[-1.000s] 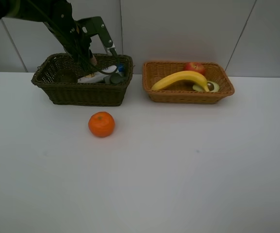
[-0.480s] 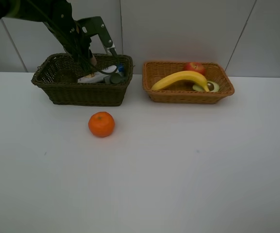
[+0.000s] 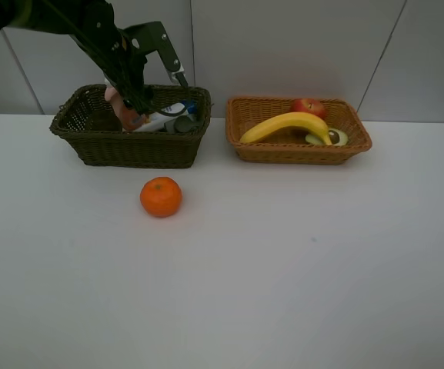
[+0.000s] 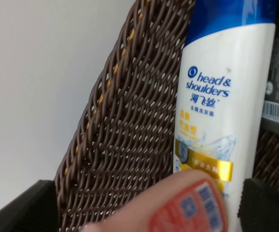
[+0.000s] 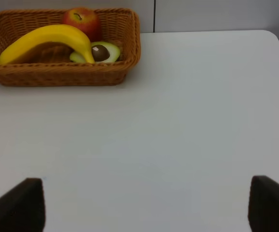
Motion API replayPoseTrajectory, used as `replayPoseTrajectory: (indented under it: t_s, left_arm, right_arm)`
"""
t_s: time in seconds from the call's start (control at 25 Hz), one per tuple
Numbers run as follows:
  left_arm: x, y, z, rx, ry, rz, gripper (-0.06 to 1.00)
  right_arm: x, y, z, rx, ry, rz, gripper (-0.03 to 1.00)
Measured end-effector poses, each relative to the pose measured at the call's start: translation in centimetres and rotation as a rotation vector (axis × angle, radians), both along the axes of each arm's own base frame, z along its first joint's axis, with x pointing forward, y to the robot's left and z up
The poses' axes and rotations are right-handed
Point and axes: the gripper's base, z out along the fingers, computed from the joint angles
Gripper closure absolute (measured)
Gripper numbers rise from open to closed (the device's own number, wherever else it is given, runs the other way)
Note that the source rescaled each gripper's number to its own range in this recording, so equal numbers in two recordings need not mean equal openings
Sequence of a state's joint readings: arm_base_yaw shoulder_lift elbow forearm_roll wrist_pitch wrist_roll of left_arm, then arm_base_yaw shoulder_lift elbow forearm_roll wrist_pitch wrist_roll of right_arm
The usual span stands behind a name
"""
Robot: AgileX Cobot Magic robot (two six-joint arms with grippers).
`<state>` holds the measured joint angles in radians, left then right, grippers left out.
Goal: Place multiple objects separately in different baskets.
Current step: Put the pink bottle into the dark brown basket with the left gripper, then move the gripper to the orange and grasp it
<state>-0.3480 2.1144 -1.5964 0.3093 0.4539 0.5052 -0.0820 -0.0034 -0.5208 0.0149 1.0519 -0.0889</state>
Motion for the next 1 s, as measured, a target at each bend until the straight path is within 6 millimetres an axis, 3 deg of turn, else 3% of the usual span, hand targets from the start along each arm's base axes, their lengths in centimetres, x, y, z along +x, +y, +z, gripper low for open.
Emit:
replayPoseTrajectory:
  t_s: [1.0]
  left_arm:
    - [-0.01, -0.03, 0.05, -0.007, 0.000, 0.002, -0.05]
  right_arm:
    - [0.00, 0.00, 0.00, 0.000, 0.000, 0.000, 0.15]
